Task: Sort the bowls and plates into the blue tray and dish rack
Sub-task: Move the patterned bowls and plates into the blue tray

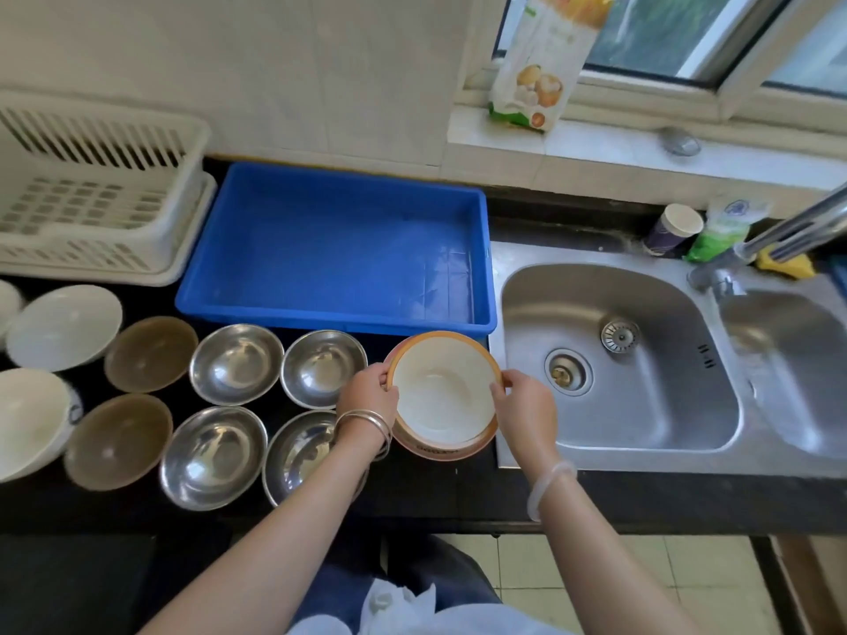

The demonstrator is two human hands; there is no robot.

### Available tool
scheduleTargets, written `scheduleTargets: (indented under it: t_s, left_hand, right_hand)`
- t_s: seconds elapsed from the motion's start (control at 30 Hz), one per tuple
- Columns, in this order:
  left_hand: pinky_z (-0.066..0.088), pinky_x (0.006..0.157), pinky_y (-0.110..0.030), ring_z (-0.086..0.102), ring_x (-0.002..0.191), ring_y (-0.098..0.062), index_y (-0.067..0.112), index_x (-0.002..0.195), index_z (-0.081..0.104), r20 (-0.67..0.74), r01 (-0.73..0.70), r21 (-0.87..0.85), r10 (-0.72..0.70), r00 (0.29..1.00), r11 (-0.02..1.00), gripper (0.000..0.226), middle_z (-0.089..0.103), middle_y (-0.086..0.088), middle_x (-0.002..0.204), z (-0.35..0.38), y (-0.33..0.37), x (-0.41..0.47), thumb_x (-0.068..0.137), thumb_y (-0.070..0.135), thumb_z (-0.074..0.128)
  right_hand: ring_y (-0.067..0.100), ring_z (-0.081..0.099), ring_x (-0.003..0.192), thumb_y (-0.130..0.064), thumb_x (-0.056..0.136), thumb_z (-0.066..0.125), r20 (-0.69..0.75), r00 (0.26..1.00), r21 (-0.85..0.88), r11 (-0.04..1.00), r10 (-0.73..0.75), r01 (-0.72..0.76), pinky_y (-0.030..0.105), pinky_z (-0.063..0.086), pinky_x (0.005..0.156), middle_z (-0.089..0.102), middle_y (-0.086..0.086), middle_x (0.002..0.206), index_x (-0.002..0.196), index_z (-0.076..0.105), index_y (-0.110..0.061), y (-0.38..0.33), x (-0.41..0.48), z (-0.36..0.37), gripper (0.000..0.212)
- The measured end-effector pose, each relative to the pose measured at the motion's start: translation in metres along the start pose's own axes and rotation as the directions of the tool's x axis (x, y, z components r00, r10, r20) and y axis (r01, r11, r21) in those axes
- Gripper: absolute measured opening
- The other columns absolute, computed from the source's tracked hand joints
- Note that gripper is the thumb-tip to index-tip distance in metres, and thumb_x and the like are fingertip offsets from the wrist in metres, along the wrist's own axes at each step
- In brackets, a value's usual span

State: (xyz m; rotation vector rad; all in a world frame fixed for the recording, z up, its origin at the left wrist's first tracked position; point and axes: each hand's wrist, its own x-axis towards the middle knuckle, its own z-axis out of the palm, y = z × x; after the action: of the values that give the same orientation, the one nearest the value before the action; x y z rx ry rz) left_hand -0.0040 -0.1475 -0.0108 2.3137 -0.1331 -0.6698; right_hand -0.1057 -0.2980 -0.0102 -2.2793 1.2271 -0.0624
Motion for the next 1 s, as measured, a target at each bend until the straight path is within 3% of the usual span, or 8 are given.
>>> scheduleTargets:
  t_s: [0.1, 0.2, 0.3, 0.43, 0.57, 0.7, 0.83, 1.0]
  left_hand:
    - [0.049, 0.072, -0.029, 0.062, 0.090, -0.020, 0.016, 0.111, 0.062, -0.011, -0.018, 0.027, 0.019, 1.000, 0.999, 0.028, 0.069, -0.004, 0.102, 0.000, 0.002, -0.001, 0.086, 0.008, 0.052]
    - [0.044, 0.067, -0.026, 0.057, 0.082, -0.015, 0.015, 0.112, 0.062, -0.007, -0.022, 0.034, 0.022, 1.000, 0.999, 0.030, 0.069, -0.003, 0.101, -0.003, 0.003, 0.000, 0.086, 0.006, 0.052]
    - [0.044, 0.069, -0.024, 0.055, 0.082, -0.012, 0.014, 0.115, 0.062, 0.006, -0.045, 0.008, 0.045, 0.999, 0.999, 0.032, 0.069, -0.003, 0.105, -0.007, 0.009, 0.002, 0.085, 0.006, 0.053]
    - [0.040, 0.066, -0.019, 0.055, 0.082, -0.009, 0.015, 0.113, 0.063, 0.032, -0.112, -0.017, 0.112, 0.993, 0.994, 0.031, 0.070, -0.001, 0.106, -0.012, 0.028, 0.004, 0.084, 0.008, 0.053]
    - [0.043, 0.067, -0.020, 0.055, 0.078, -0.008, 0.017, 0.106, 0.066, 0.066, -0.189, -0.021, 0.190, 0.980, 0.982, 0.023, 0.070, 0.003, 0.101, -0.006, 0.055, 0.003, 0.085, 0.013, 0.056]
    - [0.042, 0.055, -0.017, 0.058, 0.074, -0.010, 0.018, 0.099, 0.067, 0.147, -0.250, -0.041, 0.253, 0.956, 0.967, 0.018, 0.070, 0.003, 0.093, 0.012, 0.079, -0.007, 0.084, 0.014, 0.059]
    - [0.057, 0.078, -0.039, 0.067, 0.084, -0.022, 0.015, 0.094, 0.068, 0.274, -0.264, -0.044, 0.266, 0.924, 0.963, 0.016, 0.073, -0.004, 0.092, 0.041, 0.092, -0.020, 0.082, 0.010, 0.059]
    - [0.056, 0.080, -0.038, 0.066, 0.084, -0.022, 0.013, 0.098, 0.068, 0.359, -0.281, 0.006, 0.260, 0.896, 0.960, 0.018, 0.072, -0.005, 0.095, 0.077, 0.085, -0.031, 0.081, 0.010, 0.062]
  right_hand:
    - [0.016, 0.055, 0.061, -0.021, 0.093, 0.053, 0.008, 0.999, 0.062, 0.997, 0.048, -0.048, 0.022, 0.036, 0.049, 0.064, 0.003, 0.070, 0.084, 0.069, -0.009, -0.002, -0.001, 0.002, 0.022]
    - [0.020, 0.059, 0.064, -0.020, 0.091, 0.056, 0.027, 0.998, 0.083, 0.995, 0.061, -0.063, 0.026, 0.042, 0.054, 0.067, 0.007, 0.071, 0.082, 0.070, -0.008, -0.002, -0.002, -0.001, 0.020]
    - [0.022, 0.058, 0.064, -0.018, 0.089, 0.057, 0.018, 0.998, 0.096, 0.994, 0.053, -0.055, 0.023, 0.039, 0.052, 0.067, 0.006, 0.069, 0.079, 0.070, -0.008, 0.001, -0.004, -0.009, 0.019]
    - [0.022, 0.062, 0.068, -0.018, 0.085, 0.058, -0.035, 0.997, 0.136, 0.988, 0.076, -0.070, 0.027, 0.042, 0.057, 0.069, 0.004, 0.071, 0.081, 0.072, -0.010, 0.006, -0.007, -0.028, 0.017]
    - [0.014, 0.057, 0.066, -0.021, 0.084, 0.059, -0.130, 0.983, 0.177, 0.979, 0.129, -0.105, 0.018, 0.038, 0.055, 0.065, -0.003, 0.069, 0.088, 0.074, -0.015, 0.016, -0.010, -0.057, 0.016]
    - [0.023, 0.064, 0.076, -0.019, 0.081, 0.058, -0.175, 0.958, 0.210, 0.959, 0.228, -0.190, 0.029, 0.048, 0.066, 0.070, 0.002, 0.073, 0.086, 0.073, -0.013, 0.035, -0.016, -0.083, 0.017]
    - [0.026, 0.062, 0.074, -0.017, 0.079, 0.057, -0.211, 0.925, 0.185, 0.942, 0.316, -0.280, 0.030, 0.044, 0.061, 0.067, 0.002, 0.070, 0.080, 0.070, -0.014, 0.064, -0.026, -0.096, 0.013]
    - [0.023, 0.062, 0.072, -0.016, 0.083, 0.057, -0.155, 0.900, 0.178, 0.908, 0.407, -0.380, 0.029, 0.049, 0.061, 0.067, 0.003, 0.073, 0.084, 0.069, -0.012, 0.102, -0.037, -0.094, 0.013]
